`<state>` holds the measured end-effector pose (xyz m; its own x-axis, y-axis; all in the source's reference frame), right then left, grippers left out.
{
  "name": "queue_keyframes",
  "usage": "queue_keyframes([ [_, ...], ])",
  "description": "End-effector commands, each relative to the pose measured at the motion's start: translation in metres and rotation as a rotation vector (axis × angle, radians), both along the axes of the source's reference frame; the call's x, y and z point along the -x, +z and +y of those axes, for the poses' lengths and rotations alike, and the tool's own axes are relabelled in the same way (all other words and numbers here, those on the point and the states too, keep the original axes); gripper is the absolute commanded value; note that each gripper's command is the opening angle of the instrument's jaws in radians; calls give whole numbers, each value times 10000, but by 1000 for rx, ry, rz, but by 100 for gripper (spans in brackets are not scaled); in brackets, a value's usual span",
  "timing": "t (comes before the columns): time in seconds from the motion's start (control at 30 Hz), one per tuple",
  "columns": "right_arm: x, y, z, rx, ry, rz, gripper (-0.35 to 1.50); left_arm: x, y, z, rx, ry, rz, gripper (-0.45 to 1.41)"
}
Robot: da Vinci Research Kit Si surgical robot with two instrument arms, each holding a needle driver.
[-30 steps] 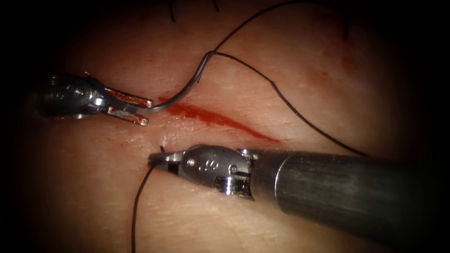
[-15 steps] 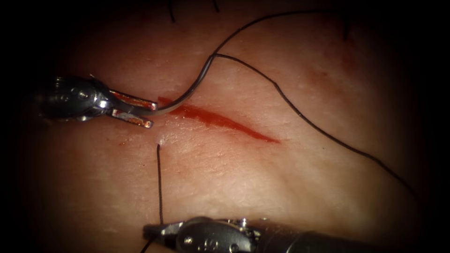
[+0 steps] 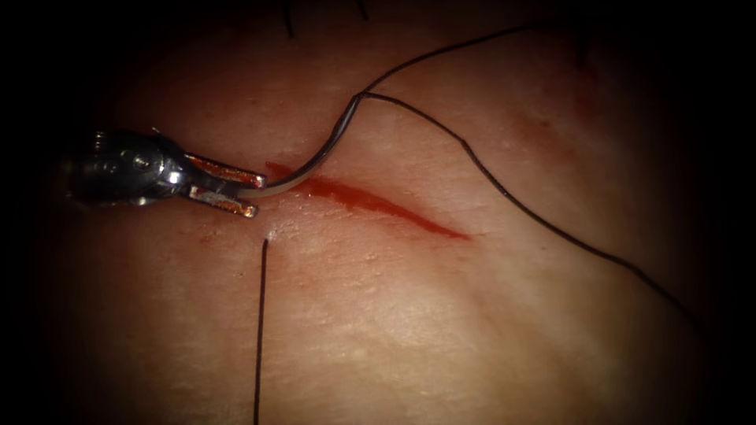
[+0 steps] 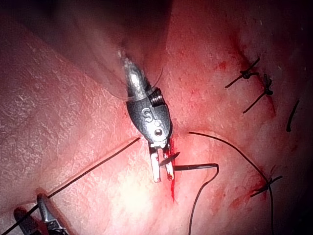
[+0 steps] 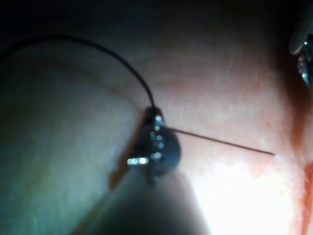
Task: Wound Closure
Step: Pull the thread all the way through the tissue using the right gripper, leaving a small piece on the end
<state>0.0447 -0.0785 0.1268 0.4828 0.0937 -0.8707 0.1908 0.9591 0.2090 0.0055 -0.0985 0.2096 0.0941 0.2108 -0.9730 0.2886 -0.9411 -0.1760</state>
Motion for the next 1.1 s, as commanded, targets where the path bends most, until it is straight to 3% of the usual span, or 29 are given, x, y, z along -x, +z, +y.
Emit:
queue_keyframes([
  [0.03,-3,7,2,18,42,-20,126,5,6,-6,-2,1,-1,-45],
  [0.1,3,8,9,38,90,-46,143,5,6,-6,-2,1,-1,-45],
  [0.17,16,7,20,48,128,-67,148,5,6,-6,-2,1,-2,-45],
  [0.33,68,1,64,16,173,-100,143,5,5,-4,-4,2,-2,-45],
  [0.47,78,10,95,7,211,-102,135,5,4,-1,-6,4,-5,-45],
  [0.57,68,30,121,10,250,-91,133,5,4,2,-8,3,-4,-45],
  [0.63,54,61,142,25,273,-87,129,6,4,1,-8,2,-3,-45],
  [0.87,18,108,161,31,265,-77,124,6,4,1,-8,2,-3,-45],
  [1.1,-12,129,172,60,276,-76,123,6,4,1,-8,2,-3,-45],
])
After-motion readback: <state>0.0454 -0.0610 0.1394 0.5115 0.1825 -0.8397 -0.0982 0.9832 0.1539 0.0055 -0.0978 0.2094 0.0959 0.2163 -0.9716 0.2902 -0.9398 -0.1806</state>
